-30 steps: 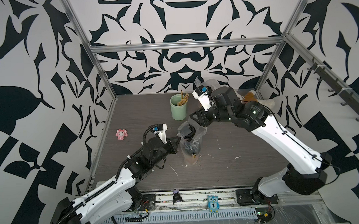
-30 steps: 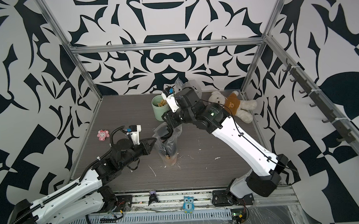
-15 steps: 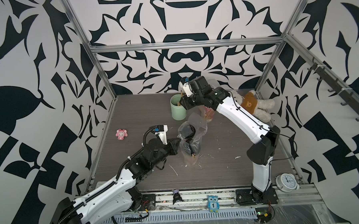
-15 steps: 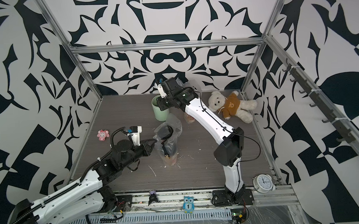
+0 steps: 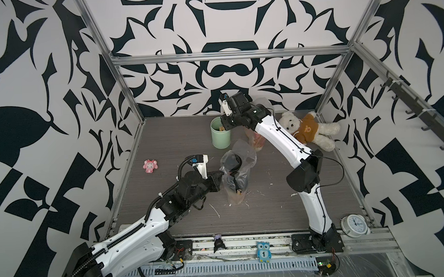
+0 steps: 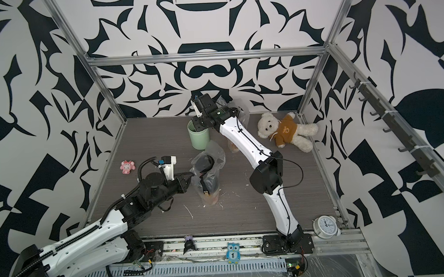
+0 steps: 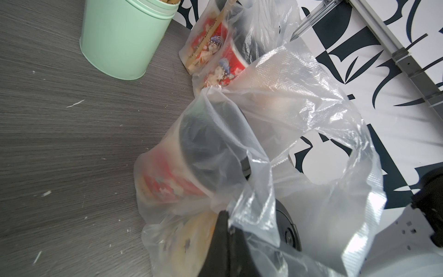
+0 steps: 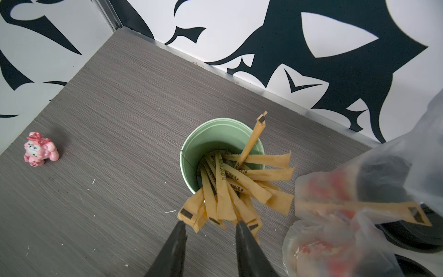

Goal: Pack milk tea into plastic carrier bags
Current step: Pick up the straw from the container.

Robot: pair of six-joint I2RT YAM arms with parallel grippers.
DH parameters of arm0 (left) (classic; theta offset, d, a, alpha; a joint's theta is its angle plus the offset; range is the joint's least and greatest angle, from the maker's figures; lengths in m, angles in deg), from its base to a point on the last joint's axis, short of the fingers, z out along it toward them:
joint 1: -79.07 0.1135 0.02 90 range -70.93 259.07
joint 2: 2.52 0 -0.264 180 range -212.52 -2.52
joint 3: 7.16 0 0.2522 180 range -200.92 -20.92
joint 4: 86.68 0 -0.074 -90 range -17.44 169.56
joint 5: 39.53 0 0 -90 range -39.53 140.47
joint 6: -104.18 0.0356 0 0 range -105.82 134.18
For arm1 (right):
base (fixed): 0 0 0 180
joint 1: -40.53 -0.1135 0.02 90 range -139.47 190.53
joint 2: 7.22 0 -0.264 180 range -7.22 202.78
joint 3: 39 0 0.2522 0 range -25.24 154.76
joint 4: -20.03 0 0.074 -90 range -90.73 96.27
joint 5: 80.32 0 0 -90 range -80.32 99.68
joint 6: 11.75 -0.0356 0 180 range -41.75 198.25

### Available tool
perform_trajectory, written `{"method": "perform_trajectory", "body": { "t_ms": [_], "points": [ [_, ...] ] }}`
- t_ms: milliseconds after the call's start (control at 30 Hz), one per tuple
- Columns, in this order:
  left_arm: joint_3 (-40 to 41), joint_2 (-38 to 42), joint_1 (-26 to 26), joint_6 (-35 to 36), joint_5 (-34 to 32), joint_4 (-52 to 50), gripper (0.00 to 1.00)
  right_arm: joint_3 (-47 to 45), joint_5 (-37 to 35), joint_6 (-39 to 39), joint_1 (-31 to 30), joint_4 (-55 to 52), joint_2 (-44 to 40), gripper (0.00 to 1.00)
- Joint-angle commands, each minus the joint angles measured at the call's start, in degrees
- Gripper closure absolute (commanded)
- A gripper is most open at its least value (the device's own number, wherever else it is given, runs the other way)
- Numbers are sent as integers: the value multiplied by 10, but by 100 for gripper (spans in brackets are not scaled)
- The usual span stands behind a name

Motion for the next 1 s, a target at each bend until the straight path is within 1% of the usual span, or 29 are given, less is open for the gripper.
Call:
{"method": "perform_trajectory", "body": {
  "t_ms": [0, 67, 133, 767, 900, 967],
  "points": [
    [2, -5, -2, 7, 4, 15, 100, 28, -5, 8, 0, -12, -10, 67],
    [1, -7, -2, 6, 5, 17, 100, 28, -4, 8, 1, -13, -6, 69],
    [1, -7, -2, 6, 5, 17, 100, 31, -4, 8, 2, -13, -2, 70],
    [6, 9, -2, 6, -4, 3, 100, 84, 25, -2, 17, -26, 43, 71],
    [7, 9, -2, 6, -5, 3, 100, 83, 34, -7, 18, -29, 43, 72],
    [7, 8, -2, 6, -5, 4, 100, 83, 35, -9, 18, -28, 43, 74]
  ]
}}
